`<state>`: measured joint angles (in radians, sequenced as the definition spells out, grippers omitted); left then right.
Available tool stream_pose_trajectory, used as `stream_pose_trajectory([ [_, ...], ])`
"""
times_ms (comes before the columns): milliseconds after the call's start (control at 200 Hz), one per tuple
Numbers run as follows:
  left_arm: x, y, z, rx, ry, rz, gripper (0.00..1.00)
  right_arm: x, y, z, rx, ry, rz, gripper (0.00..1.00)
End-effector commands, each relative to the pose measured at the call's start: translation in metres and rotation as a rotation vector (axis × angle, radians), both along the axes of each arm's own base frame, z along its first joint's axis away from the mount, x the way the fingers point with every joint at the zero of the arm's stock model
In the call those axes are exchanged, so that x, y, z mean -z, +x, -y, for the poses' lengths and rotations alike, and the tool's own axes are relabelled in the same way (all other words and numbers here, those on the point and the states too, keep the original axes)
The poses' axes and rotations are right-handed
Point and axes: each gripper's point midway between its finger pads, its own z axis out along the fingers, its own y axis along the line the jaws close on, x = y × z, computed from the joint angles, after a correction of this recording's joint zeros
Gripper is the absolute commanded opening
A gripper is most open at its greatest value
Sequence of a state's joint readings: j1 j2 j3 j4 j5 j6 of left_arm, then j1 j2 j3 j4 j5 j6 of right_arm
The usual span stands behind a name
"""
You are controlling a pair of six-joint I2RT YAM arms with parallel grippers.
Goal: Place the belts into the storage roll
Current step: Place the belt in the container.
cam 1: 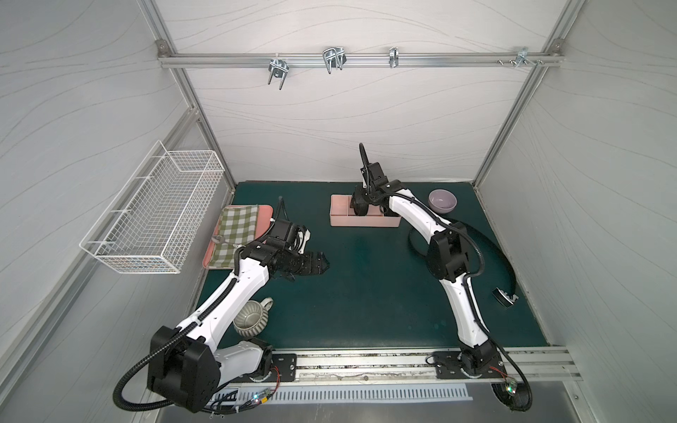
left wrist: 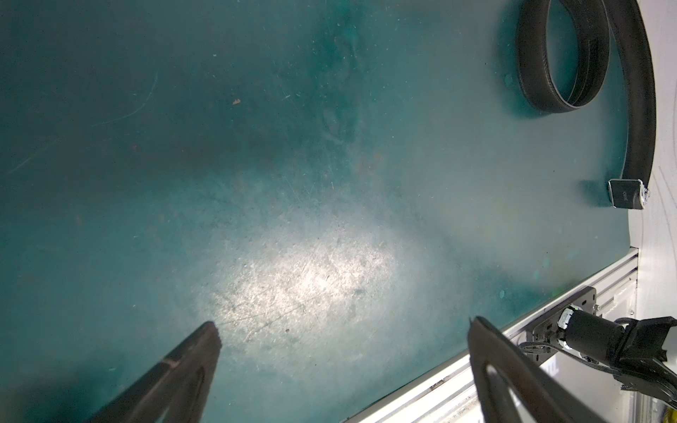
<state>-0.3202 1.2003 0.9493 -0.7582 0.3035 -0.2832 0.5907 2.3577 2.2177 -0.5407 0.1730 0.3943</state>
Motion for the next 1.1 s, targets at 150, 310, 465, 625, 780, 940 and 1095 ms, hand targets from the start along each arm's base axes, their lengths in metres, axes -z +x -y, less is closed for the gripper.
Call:
stream_pose_trajectory([
  [150,-0.003,0.006,0.003,0.009,-0.016,0.019,0.99,-0.007,0.005,-0.008,0.097,-0.072,0.167,0.16],
  [310,-0.003,0.006,0.003,0.01,-0.02,0.02,0.99,-0.001,-0.001,-0.015,0.117,-0.107,0.205,0.16],
  [465,-0.004,0.006,0.004,0.012,-0.025,0.024,0.99,0.014,-0.007,-0.018,0.12,-0.126,0.179,0.16],
  [625,-0.004,0.006,0.005,0.012,-0.029,0.024,0.99,0.031,-0.017,-0.019,0.114,-0.136,0.142,0.16],
  [780,-0.006,0.006,0.005,0.015,-0.033,0.028,0.99,0.039,-0.029,-0.021,0.119,-0.135,0.143,0.16],
  [940,-0.007,0.005,0.006,0.016,-0.037,0.032,0.99,0.048,-0.041,-0.02,0.127,-0.125,0.128,0.16],
  [1095,-0.007,0.005,0.006,0.016,-0.038,0.034,0.99,0.057,-0.049,-0.019,0.122,-0.143,0.111,0.19],
])
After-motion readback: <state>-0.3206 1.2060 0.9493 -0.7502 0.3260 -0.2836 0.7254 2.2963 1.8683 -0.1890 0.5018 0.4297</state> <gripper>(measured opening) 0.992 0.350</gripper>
